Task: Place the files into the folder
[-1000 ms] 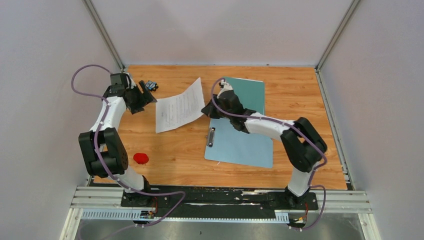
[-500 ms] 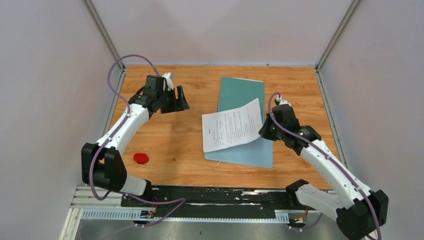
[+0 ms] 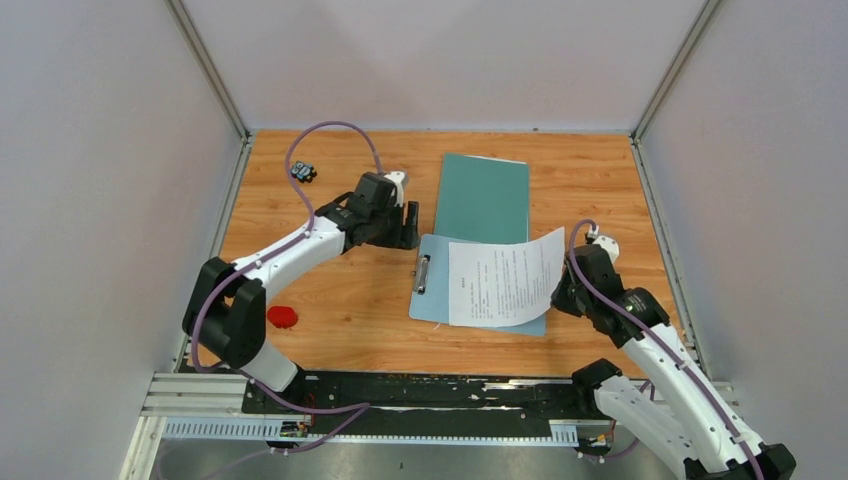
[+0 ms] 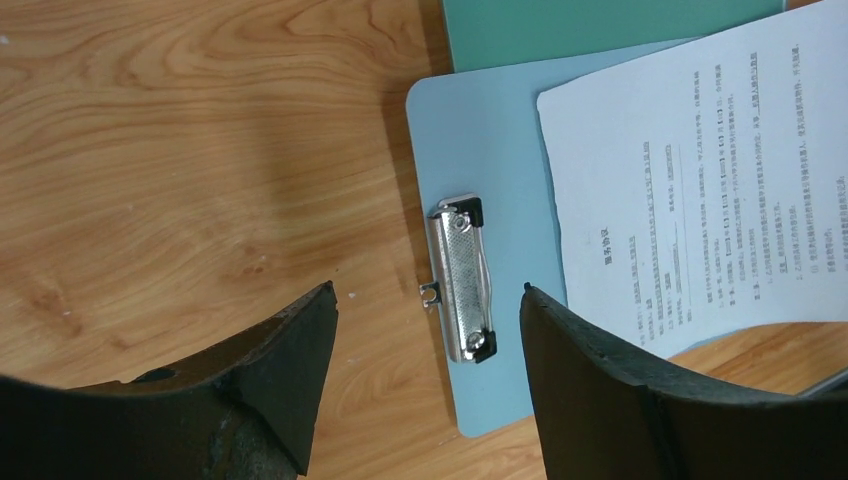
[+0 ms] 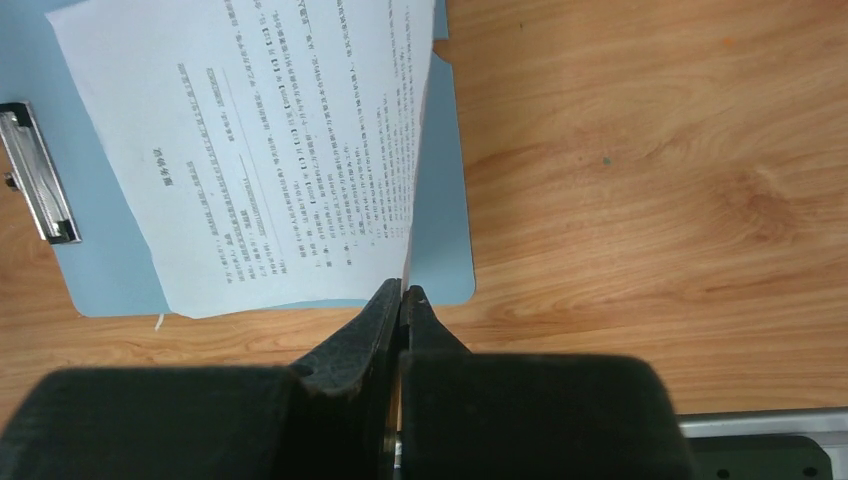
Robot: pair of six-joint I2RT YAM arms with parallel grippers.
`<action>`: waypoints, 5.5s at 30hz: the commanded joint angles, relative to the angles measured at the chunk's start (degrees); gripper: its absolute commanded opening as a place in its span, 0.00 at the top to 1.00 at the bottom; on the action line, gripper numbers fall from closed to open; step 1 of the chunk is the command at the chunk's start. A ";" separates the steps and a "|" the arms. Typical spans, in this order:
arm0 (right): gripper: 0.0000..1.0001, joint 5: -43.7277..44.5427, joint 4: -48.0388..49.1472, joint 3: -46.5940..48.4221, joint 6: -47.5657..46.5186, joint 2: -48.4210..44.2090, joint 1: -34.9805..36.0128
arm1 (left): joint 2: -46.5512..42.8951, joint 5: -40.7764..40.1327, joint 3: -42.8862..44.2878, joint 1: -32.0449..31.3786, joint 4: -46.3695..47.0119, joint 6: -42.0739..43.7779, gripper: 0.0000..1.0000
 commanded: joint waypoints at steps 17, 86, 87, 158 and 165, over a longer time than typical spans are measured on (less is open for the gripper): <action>0.93 -4.81 8.23 -9.43 5.91 -7.20 -0.16 | 11.78 -12.41 0.42 -10.07 4.99 1.71 0.25; 0.38 -41.67 32.32 5.13 -22.22 42.96 -20.70 | 4.55 -5.33 -11.60 1.03 2.96 -6.81 1.00; 0.43 -41.96 32.31 4.78 -22.27 42.48 -21.05 | 4.51 -5.32 -11.60 1.07 2.96 -6.89 1.00; 0.46 -17.33 52.67 10.48 -24.62 60.91 23.50 | 0.70 4.80 -16.96 5.00 9.08 -9.18 1.00; 0.47 -10.33 47.11 9.09 -22.29 58.55 23.41 | 0.81 4.87 -18.02 5.95 9.10 -8.67 1.00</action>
